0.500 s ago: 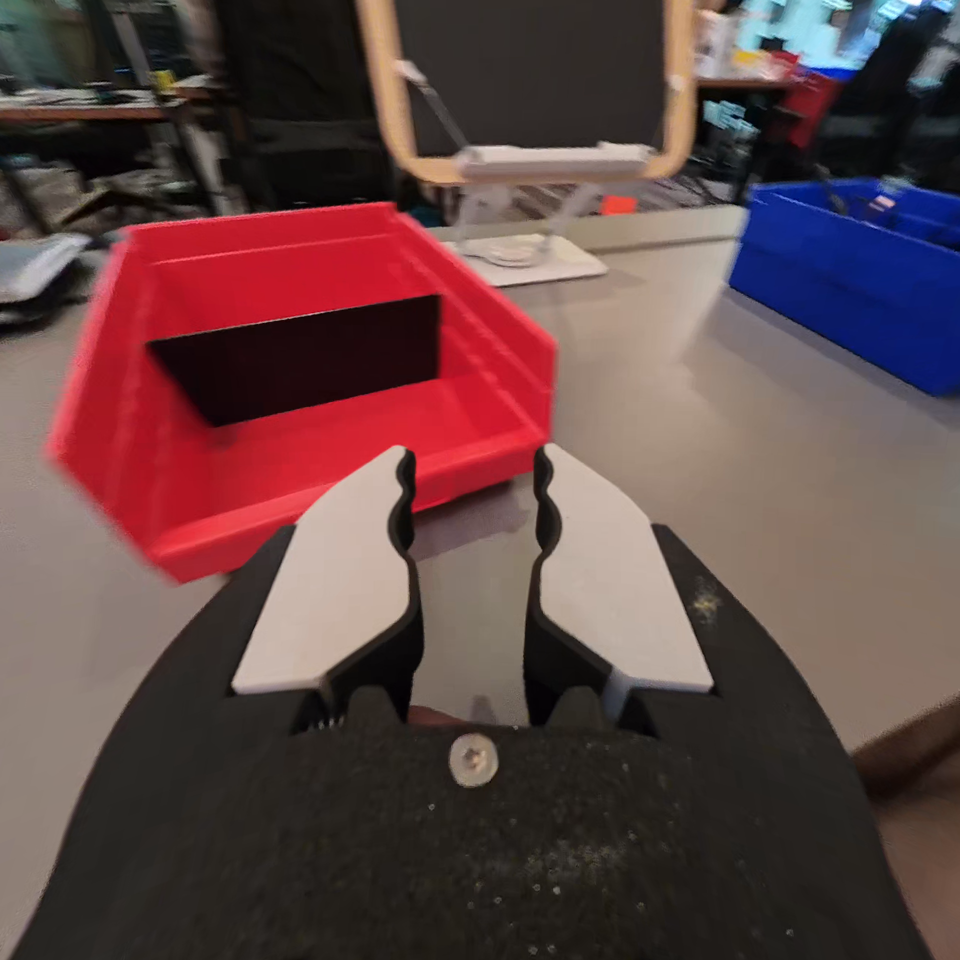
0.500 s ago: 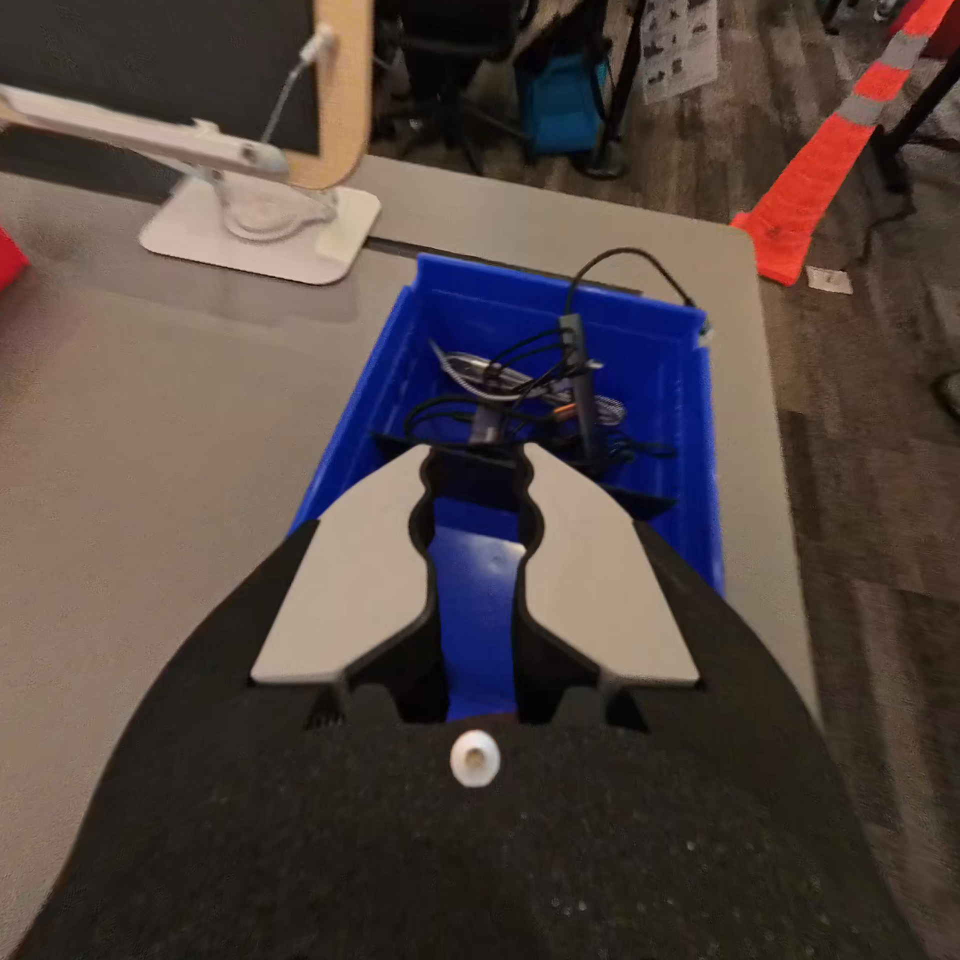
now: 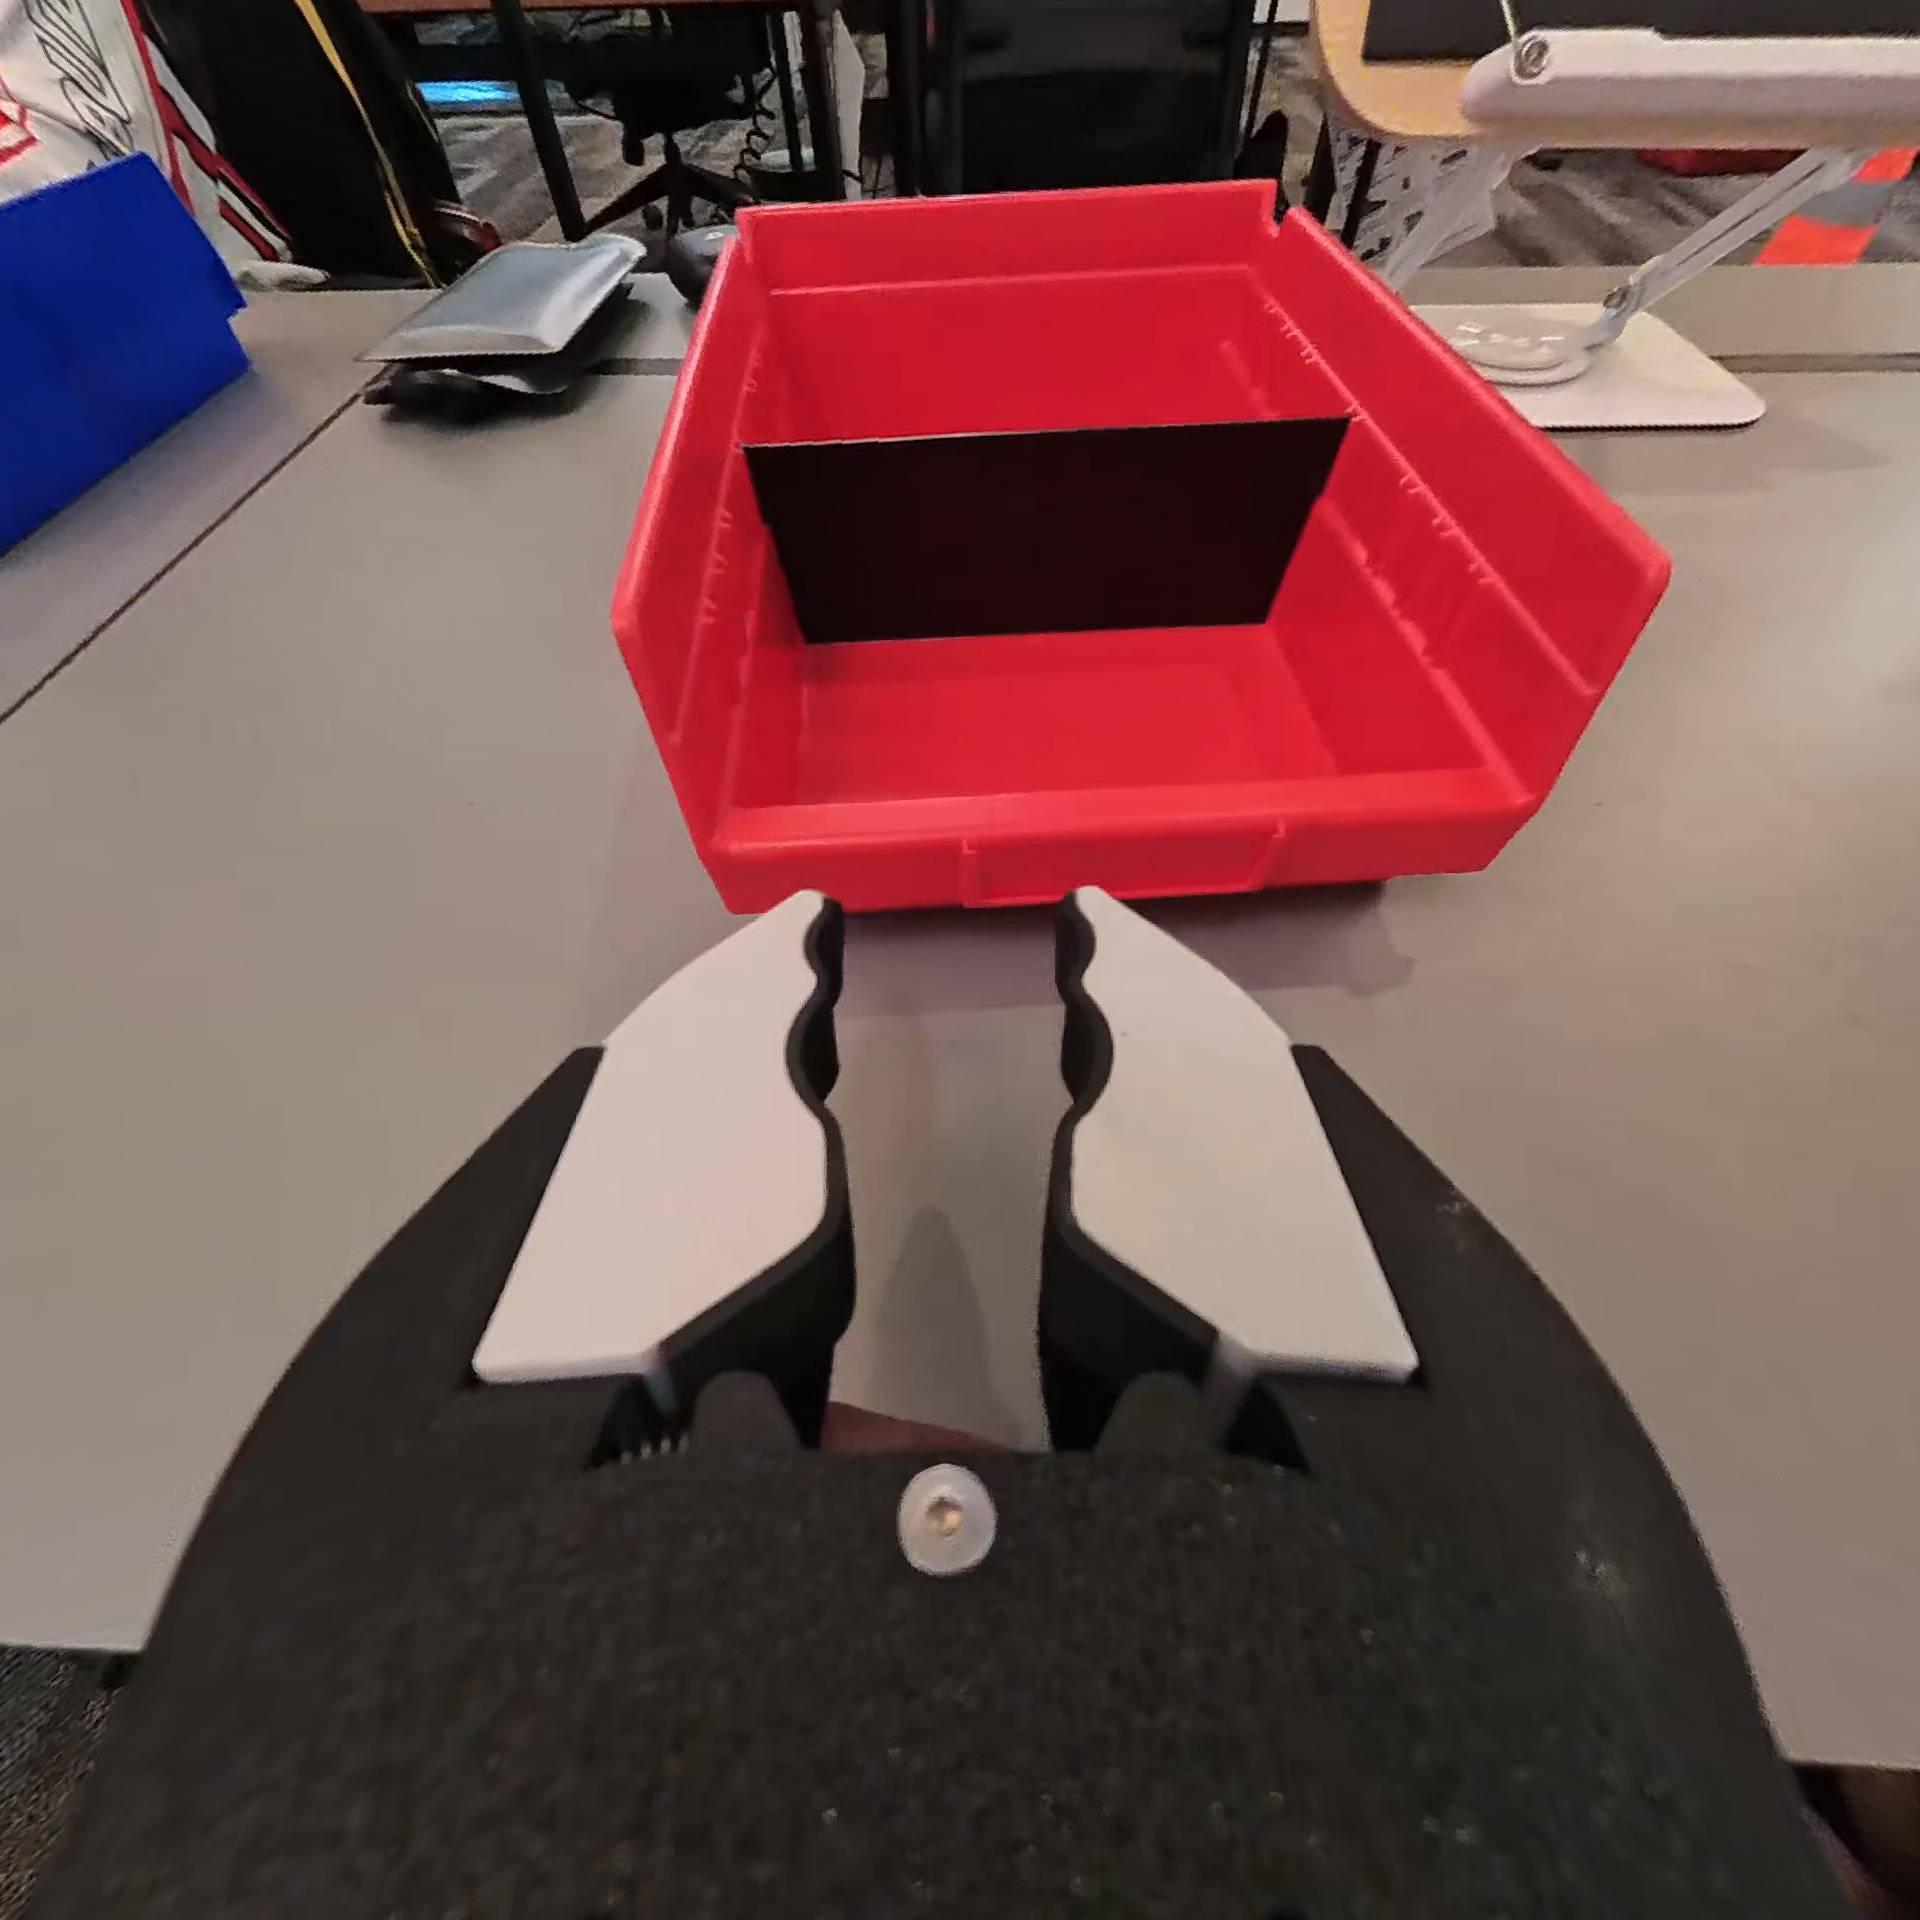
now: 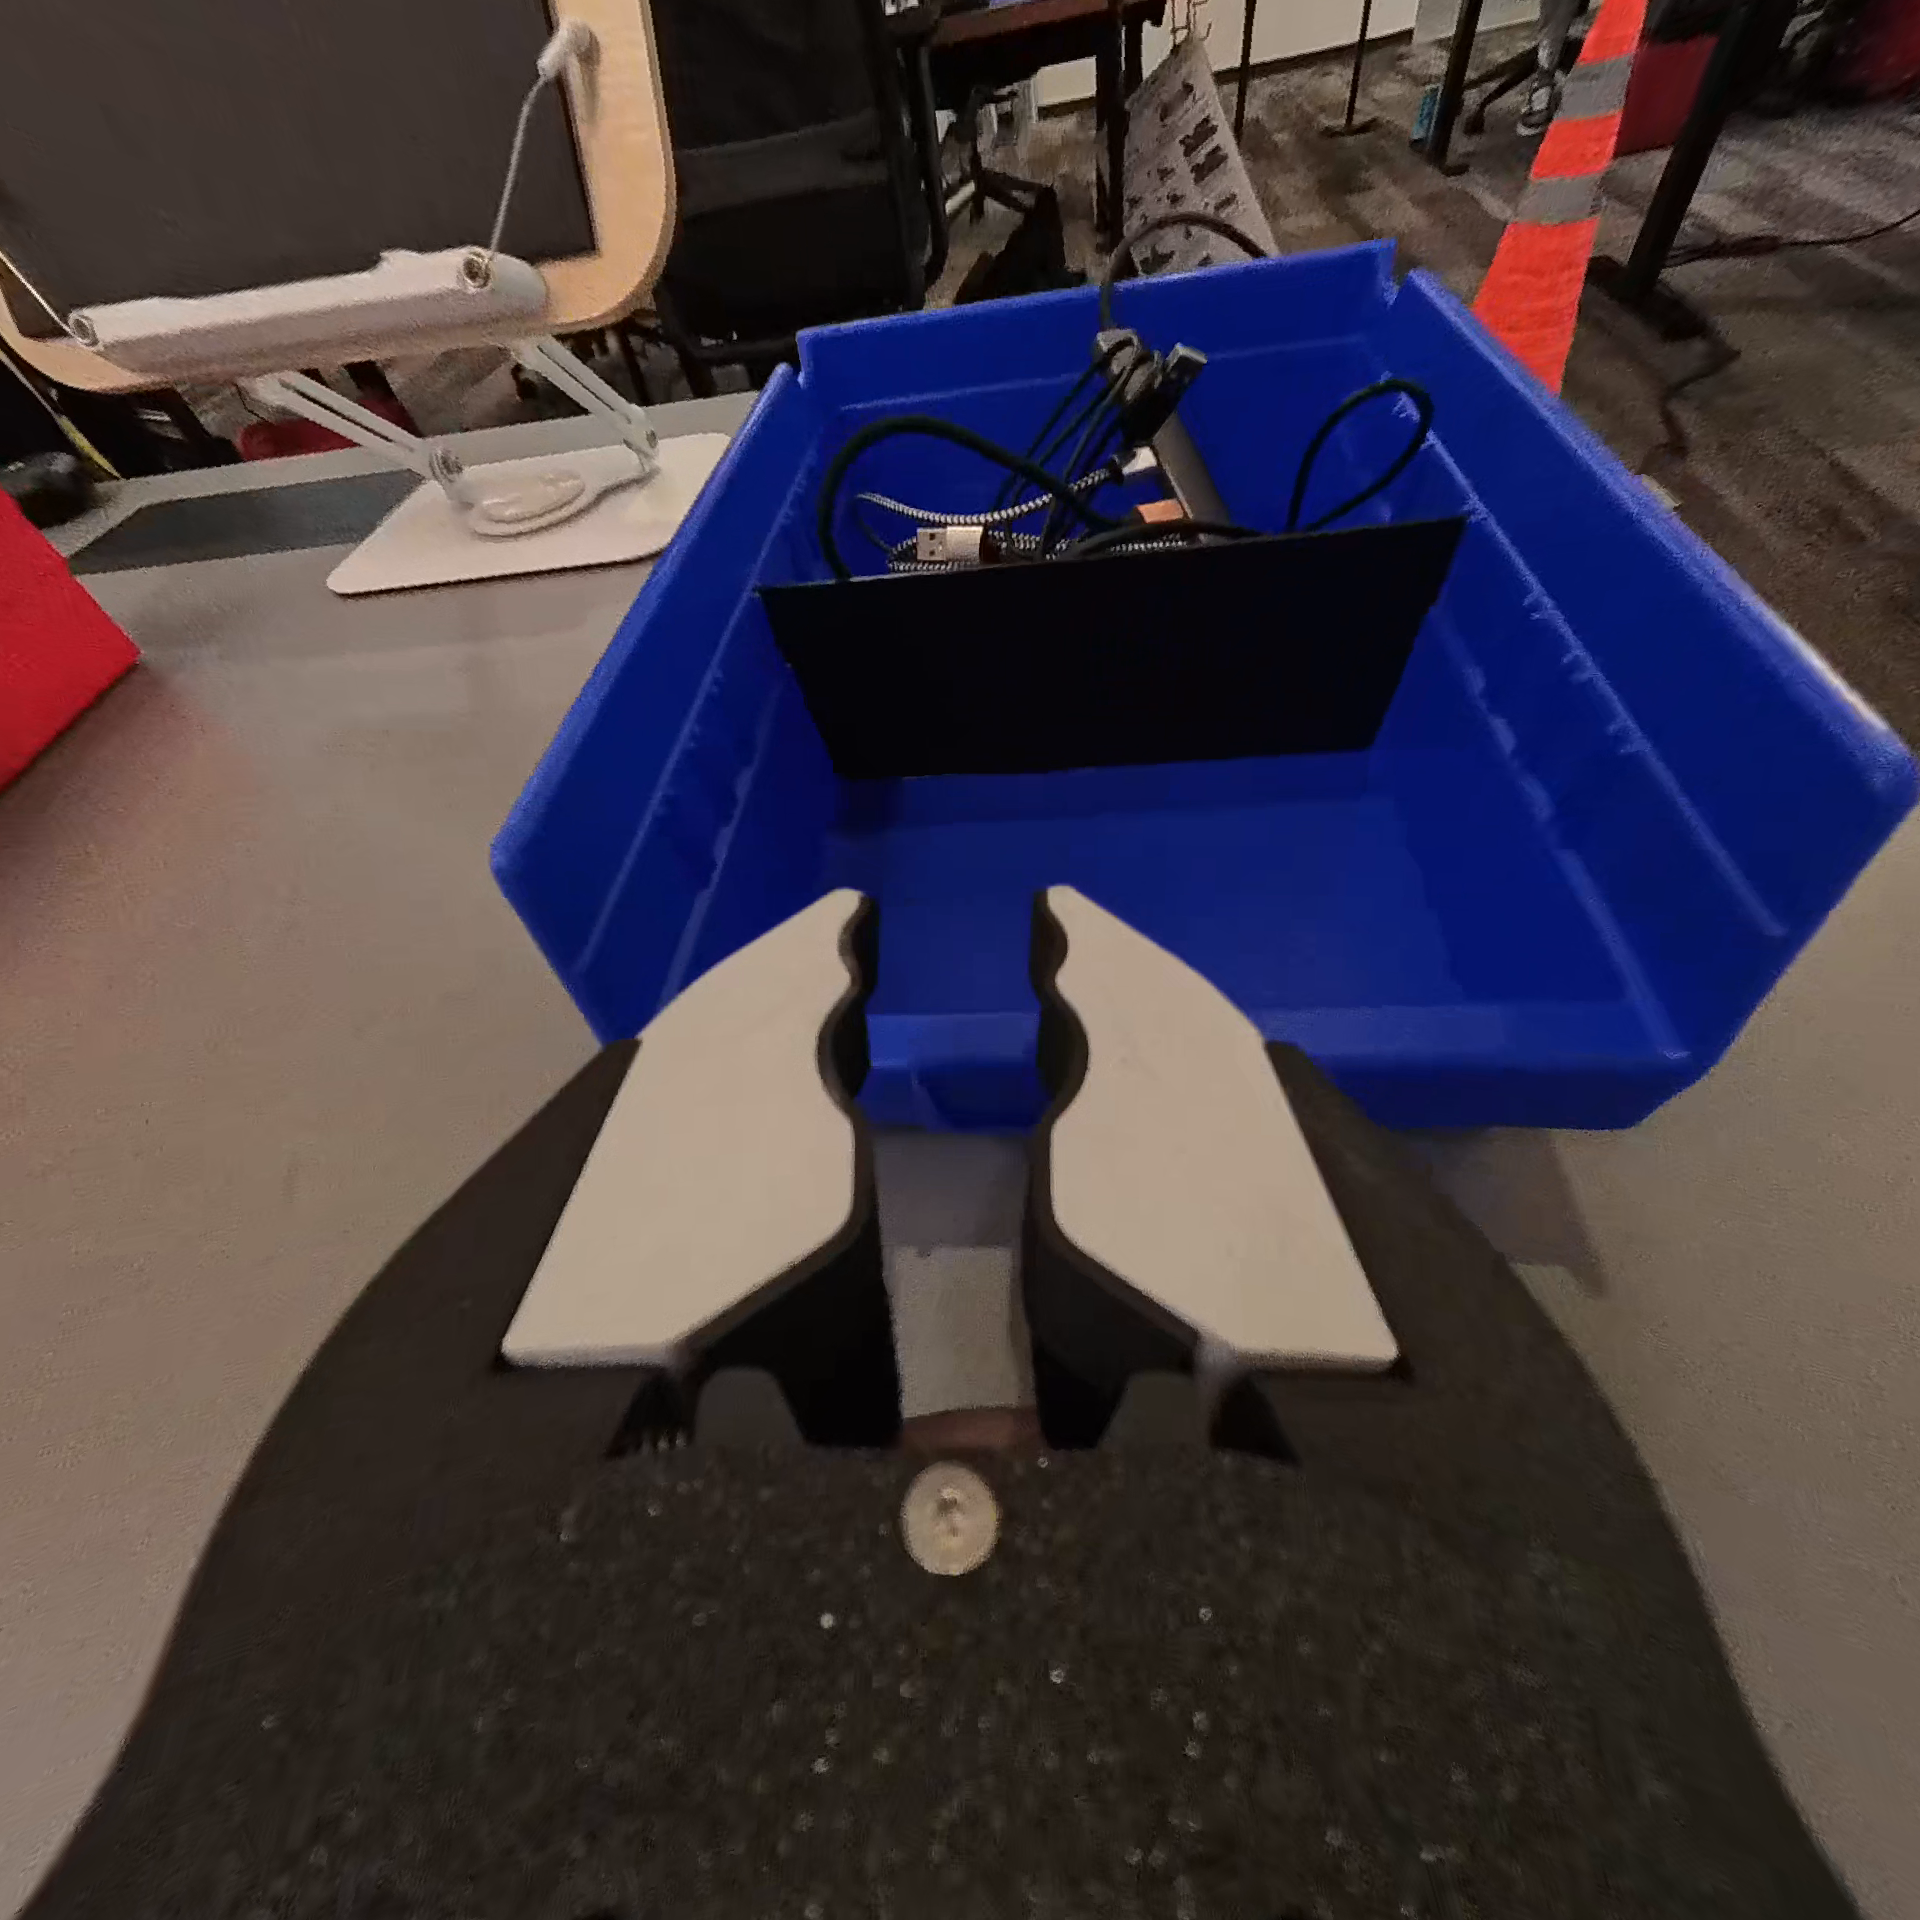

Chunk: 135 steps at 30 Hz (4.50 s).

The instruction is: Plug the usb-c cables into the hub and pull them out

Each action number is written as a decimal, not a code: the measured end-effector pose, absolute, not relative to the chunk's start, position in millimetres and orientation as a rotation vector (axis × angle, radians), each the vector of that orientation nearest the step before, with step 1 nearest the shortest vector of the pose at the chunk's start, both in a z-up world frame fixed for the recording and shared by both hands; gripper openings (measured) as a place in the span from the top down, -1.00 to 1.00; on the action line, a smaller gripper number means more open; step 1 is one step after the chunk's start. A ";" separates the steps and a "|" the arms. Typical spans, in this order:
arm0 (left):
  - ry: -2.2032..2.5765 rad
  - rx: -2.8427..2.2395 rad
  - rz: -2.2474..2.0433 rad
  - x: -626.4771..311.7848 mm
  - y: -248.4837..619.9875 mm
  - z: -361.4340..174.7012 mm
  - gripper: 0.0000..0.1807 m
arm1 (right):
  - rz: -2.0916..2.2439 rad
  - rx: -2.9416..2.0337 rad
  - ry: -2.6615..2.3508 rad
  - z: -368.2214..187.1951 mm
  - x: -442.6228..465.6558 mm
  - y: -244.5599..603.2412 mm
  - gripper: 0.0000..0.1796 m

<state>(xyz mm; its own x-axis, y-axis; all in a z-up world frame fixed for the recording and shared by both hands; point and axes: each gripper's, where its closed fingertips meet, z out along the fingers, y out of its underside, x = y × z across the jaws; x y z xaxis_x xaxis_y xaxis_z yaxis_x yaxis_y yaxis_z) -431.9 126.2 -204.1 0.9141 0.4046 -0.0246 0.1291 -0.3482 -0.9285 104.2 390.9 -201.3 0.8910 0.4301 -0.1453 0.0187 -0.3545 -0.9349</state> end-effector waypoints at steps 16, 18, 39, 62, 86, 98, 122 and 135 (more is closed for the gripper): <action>-0.358 -1.963 0.285 -426.8 124.3 -210.8 0.57 | 0.440 -1.944 -0.340 -213.7 103.8 398.9 0.78; -0.355 -1.963 0.274 -425.0 125.0 -210.9 0.57 | 0.433 -1.936 -0.342 -211.9 106.3 398.8 0.77; 0.267 -2.022 -0.290 -194.5 213.0 -223.2 0.52 | 0.636 -1.823 -0.648 -195.2 -9.1 328.9 0.38; 0.149 -2.155 -0.201 -64.9 354.0 -225.0 0.95 | 0.068 -1.932 -0.276 -200.0 122.1 365.2 0.97; -0.093 -1.862 -0.430 -252.0 198.4 -159.6 0.78 | 0.508 -1.946 -0.632 -216.0 -64.5 285.2 0.82; -0.406 -1.989 0.141 -517.1 148.5 -198.6 0.62 | 0.881 -1.698 -1.157 -207.2 -151.8 155.9 0.87; -0.460 -2.013 0.327 -465.7 13.4 -212.6 0.96 | 0.699 -1.894 -1.043 -229.3 -319.9 125.4 0.80; -0.316 -1.723 0.447 -407.0 34.2 -64.6 0.95 | 0.599 -1.497 -0.860 -66.9 -260.2 155.7 0.94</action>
<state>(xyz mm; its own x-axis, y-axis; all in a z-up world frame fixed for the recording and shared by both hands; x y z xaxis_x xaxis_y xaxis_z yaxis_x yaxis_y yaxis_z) -407.0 34.2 -64.6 0.8870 0.4457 -0.1209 -0.0347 -0.1967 -0.9798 -260.2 155.7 -66.9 0.5874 0.8006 0.1183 0.1661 0.0238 -0.9858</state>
